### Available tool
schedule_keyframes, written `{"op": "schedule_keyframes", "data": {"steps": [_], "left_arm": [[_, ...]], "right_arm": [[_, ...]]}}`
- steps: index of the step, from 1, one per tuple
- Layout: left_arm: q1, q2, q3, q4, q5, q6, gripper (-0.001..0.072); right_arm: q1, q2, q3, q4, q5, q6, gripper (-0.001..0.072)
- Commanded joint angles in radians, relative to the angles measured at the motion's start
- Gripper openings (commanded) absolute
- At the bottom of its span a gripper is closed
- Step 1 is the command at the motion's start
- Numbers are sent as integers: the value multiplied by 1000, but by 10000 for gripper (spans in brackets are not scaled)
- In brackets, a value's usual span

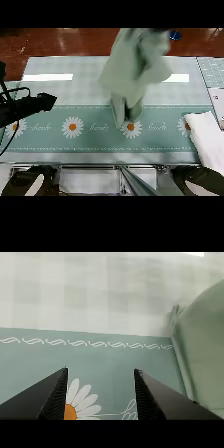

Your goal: Fold the shirts.

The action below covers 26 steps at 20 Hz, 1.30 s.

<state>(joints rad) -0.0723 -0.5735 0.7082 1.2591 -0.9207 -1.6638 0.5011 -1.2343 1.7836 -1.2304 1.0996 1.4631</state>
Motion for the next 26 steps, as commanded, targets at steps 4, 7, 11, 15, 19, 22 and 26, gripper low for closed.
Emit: {"op": "schedule_keyframes", "data": {"steps": [4,7,11,15,19,22,26], "left_arm": [[14,1,3,0,-47,0,509],[14,1,3,5,-56,1,509],[14,1,3,29,-57,1,509],[36,-4,3,144,-184,0,509],[116,-53,-90,55,-332,-40,508],[168,-145,-160,-432,-239,152,508],[391,-299,-120,-658,-243,312,508]], "right_arm": [[247,-277,-249,93,-144,153,20],[269,-381,-249,217,-163,153,128],[134,-318,-223,251,-97,148,412],[-169,-78,-237,30,85,186,411],[-445,171,-520,-343,225,235,410],[-637,326,-896,-219,115,237,410],[-782,446,-1219,-6,48,100,410]]}}
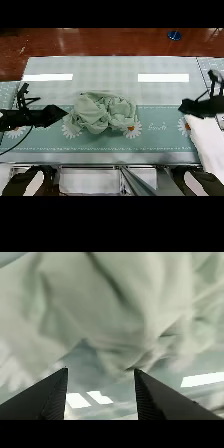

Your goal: Fold the shirts.

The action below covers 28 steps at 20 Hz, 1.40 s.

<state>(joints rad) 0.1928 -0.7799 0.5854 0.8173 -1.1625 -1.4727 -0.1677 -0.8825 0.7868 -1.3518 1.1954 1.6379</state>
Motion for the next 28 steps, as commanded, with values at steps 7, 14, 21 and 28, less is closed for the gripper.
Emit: {"op": "schedule_keyframes", "data": {"steps": [7,14,21,28], "left_arm": [[61,-491,16,-221,-82,207,508],[-82,-619,147,-243,95,204,509],[-213,-673,211,-241,250,206,509],[-296,-768,274,-238,240,208,486]], "right_arm": [[-124,107,-352,328,-153,-163,409],[-27,71,-352,410,-161,-180,409],[190,-77,-352,520,-307,-152,409],[196,-97,-352,539,-306,-153,409]]}}
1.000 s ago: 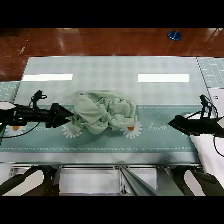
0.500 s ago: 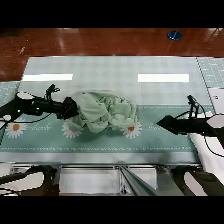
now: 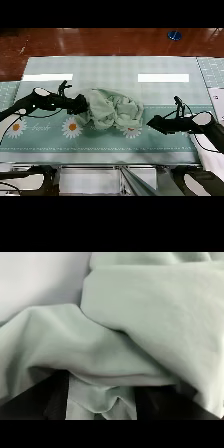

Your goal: Fold the shirts.

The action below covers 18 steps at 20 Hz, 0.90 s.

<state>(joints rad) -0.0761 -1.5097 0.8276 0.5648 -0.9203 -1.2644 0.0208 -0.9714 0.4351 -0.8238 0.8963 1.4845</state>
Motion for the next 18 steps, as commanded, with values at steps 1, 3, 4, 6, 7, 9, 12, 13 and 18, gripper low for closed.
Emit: {"op": "schedule_keyframes", "data": {"steps": [1,3,4,6,7,9,12,13,18], "left_arm": [[-31,-54,48,16,-24,-1,442],[-30,-74,80,24,-68,4,13],[-30,-74,91,30,-68,6,18],[-31,-74,114,37,-79,6,18],[-30,-74,125,42,-86,6,18],[-30,-72,132,42,-87,6,18],[-31,-72,132,42,-89,4,18],[-30,-72,132,42,-92,4,18],[-31,-72,132,41,-106,4,18]], "right_arm": [[7,-8,0,11,-8,0,409],[7,-8,0,11,-8,0,409],[7,-8,0,11,-9,0,409],[8,-8,0,11,-8,0,409],[8,-8,0,14,-9,0,409],[8,-10,0,27,-14,0,409],[8,-58,0,128,-21,-62,409],[8,-83,0,179,-21,-97,409],[58,-235,9,364,-29,-167,409]]}}
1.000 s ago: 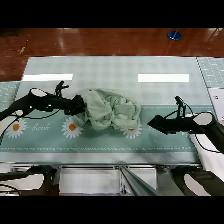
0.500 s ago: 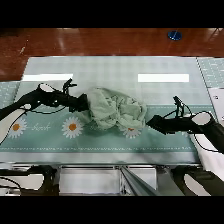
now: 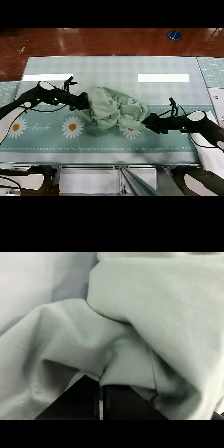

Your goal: Fold the shirts.

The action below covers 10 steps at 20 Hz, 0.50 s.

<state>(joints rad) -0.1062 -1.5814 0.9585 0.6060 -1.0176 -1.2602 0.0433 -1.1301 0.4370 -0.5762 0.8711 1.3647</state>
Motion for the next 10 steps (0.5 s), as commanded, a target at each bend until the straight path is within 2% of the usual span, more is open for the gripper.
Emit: {"op": "schedule_keyframes", "data": {"steps": [1,2,3,4,5,7,10], "left_arm": [[0,-1,1,-1,-9,0,18],[0,0,2,-1,-16,0,18],[0,1,2,-2,-27,0,18],[3,5,5,-1,-39,2,18],[16,10,22,-1,-79,27,18],[80,42,87,-1,-185,48,18],[211,171,233,-59,-225,44,18]], "right_arm": [[81,-107,25,122,-10,-51,409],[126,-137,53,122,-18,-57,406],[167,-163,92,121,-33,-62,310],[192,-176,131,121,-44,-76,96],[202,-176,176,118,-45,-97,20],[184,-153,306,17,11,-68,19],[129,-77,615,-253,127,98,19]]}}
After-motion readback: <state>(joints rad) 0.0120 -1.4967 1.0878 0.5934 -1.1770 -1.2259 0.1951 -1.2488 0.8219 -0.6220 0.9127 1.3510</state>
